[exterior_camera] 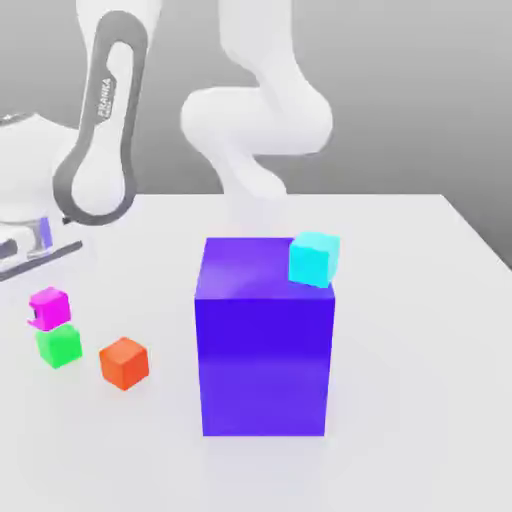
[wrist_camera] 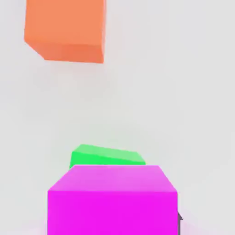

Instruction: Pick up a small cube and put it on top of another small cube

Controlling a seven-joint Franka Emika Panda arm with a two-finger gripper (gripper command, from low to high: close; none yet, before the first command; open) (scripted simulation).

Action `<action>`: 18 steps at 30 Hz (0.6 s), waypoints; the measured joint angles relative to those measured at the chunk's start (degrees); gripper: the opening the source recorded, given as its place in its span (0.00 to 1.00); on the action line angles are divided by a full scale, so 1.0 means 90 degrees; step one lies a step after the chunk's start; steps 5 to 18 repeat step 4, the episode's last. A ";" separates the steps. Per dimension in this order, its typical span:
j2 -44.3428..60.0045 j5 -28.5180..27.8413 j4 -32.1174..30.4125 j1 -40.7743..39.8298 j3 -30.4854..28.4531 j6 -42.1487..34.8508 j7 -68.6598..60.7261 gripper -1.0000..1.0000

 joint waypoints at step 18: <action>0.0334 0.0622 0.0041 -0.0311 0.0468 0.0128 -0.0459 0.00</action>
